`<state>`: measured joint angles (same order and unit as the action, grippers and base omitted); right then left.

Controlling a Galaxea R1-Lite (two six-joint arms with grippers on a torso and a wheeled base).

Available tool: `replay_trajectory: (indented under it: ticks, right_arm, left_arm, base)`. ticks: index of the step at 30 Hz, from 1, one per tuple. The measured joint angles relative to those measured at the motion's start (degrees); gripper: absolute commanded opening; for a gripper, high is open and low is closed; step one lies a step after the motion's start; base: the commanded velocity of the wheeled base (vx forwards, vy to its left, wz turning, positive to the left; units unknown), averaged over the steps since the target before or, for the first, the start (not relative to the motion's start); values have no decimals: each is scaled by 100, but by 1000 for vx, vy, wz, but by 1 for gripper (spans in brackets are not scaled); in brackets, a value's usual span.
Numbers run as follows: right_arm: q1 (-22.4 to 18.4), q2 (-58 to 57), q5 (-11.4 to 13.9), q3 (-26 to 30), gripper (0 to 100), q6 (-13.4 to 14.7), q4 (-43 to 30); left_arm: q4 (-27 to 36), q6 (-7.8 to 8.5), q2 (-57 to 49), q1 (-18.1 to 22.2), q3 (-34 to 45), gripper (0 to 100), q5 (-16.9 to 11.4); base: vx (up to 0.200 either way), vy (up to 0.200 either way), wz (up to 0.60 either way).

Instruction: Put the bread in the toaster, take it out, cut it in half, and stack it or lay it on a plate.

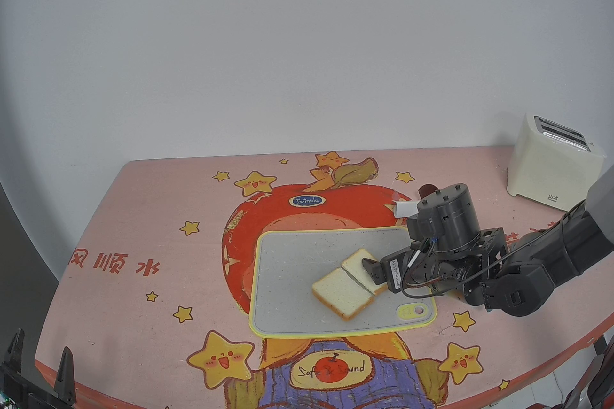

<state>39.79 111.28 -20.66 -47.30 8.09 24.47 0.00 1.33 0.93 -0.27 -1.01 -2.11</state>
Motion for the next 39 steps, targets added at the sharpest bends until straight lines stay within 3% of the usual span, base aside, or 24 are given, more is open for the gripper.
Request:
replay_trajectory:
  ticks: [2,3,39]
  right_arm:
    - [12,2,0,0,100,0,2]
    - [23,2,-2,1,0,2,5]
    - [78,-111,0,9,0,35,2]
  left_arm:
    - [0,-2,0,0,0,100,0]
    - [0,-2,0,0,0,100,0]
    - [0,0,0,0,0,100,1]
  base:
    - [0,0,0]
    - [0,0,0]
    - [0,0,0]
